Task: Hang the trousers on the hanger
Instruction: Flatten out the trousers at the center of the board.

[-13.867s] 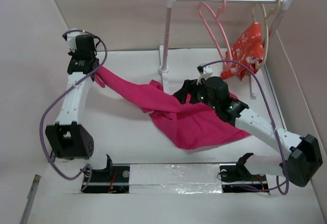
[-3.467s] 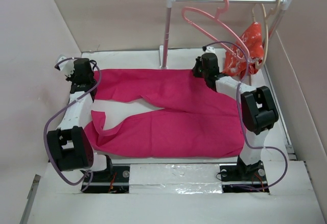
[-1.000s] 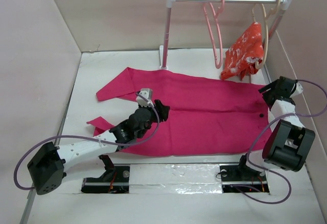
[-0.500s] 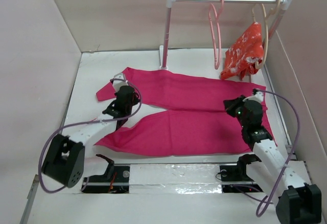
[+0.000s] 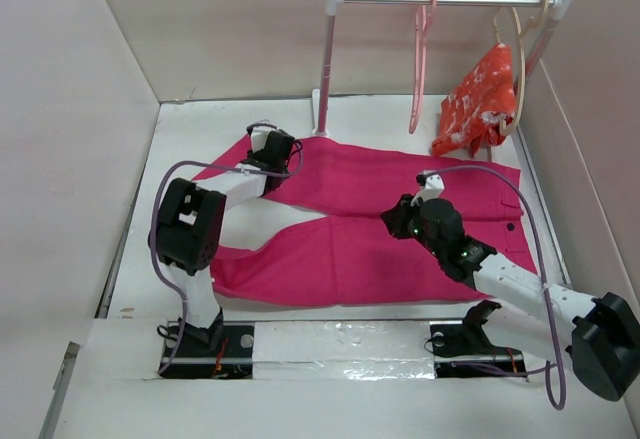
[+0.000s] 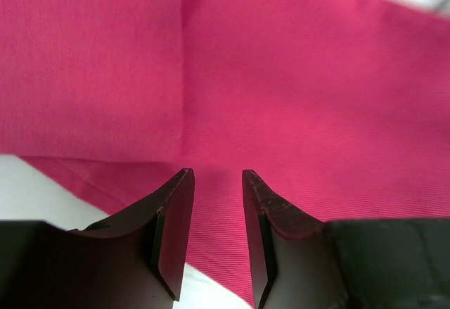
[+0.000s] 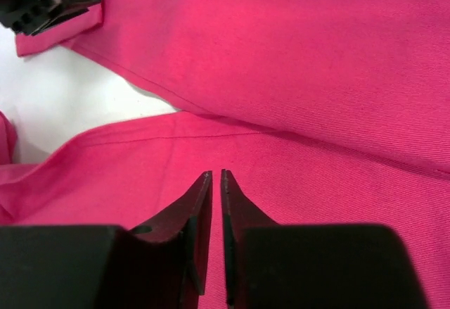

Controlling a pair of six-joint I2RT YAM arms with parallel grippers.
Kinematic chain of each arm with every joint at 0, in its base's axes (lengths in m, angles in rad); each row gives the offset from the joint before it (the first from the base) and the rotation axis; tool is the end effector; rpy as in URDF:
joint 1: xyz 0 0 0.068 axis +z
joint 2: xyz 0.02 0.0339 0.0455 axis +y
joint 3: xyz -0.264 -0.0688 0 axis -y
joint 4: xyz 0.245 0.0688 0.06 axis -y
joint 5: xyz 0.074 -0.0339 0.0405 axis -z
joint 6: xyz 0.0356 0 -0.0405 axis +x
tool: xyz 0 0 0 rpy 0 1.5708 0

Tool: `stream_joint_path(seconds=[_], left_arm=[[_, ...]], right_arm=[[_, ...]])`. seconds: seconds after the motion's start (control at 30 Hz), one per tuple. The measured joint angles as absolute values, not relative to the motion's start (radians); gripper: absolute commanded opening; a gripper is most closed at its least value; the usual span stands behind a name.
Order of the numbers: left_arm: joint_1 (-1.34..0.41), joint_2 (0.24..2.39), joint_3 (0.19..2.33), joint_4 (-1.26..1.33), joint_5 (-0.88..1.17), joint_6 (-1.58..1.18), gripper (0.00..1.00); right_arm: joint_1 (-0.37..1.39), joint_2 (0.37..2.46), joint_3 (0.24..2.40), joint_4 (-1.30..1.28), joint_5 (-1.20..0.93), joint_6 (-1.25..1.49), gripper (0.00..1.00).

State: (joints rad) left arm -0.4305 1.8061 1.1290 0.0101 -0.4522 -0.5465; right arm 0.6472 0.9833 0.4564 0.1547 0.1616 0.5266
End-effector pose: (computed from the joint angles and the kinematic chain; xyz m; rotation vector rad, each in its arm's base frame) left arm 0.3640 -0.1500 0.1979 -0.3640 2.1305 -0.0530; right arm 0.1768 0.1264 0.2222 -0.0100 1.9891 0.6174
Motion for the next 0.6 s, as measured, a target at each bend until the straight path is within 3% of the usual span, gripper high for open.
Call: stream_joint_path(seconds=[0.13,0.6], left_arm=[[-0.424,1.862,1.148,-0.072,-0.482,-0.538,0.31],[-0.417,1.974,1.325,-0.213,-0.588,-0.505,0.31]], right_arm=[[0.680,1.021,0.455,0.200,0.168,0.506,0.25],[0.749,1.073,0.454,0.245,0.142,0.485,0.27]])
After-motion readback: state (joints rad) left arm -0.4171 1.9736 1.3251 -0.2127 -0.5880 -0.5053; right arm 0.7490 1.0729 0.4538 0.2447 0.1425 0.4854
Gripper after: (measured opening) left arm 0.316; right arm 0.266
